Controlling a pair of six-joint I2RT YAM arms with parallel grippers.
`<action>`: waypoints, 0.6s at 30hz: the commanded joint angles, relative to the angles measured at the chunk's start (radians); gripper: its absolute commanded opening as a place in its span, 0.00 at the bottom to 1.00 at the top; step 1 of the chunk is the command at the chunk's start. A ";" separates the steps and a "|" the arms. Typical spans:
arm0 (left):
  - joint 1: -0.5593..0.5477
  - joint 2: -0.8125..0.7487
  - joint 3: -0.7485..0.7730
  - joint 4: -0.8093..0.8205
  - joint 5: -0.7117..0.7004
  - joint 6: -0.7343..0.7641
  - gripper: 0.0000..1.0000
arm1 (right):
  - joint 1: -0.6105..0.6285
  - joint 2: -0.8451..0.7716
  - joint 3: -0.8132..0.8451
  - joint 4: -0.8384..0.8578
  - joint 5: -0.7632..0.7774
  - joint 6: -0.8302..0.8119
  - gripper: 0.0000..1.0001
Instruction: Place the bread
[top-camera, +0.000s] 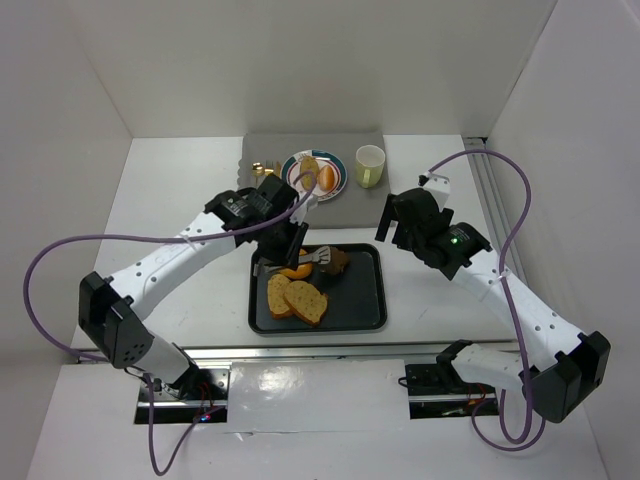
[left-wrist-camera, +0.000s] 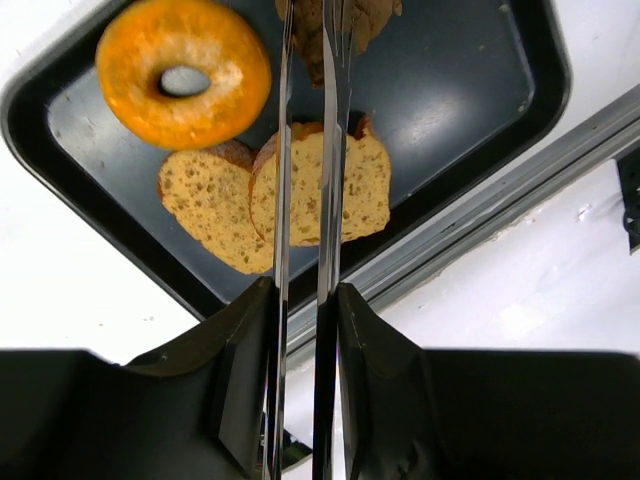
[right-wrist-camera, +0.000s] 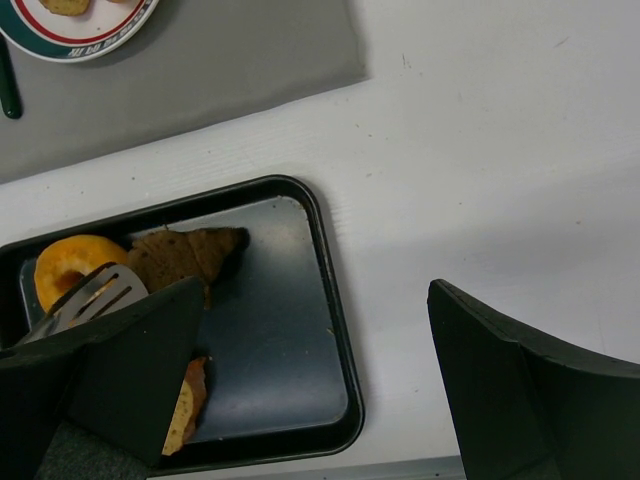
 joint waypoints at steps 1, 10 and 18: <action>-0.003 0.000 0.101 -0.036 0.012 0.039 0.00 | -0.006 -0.015 -0.003 0.064 0.013 -0.022 1.00; 0.148 0.041 0.349 -0.142 -0.035 0.030 0.00 | -0.006 -0.006 -0.003 0.084 0.013 -0.023 1.00; 0.300 0.149 0.417 0.110 -0.167 -0.177 0.00 | -0.006 0.035 -0.012 0.104 0.013 -0.055 1.00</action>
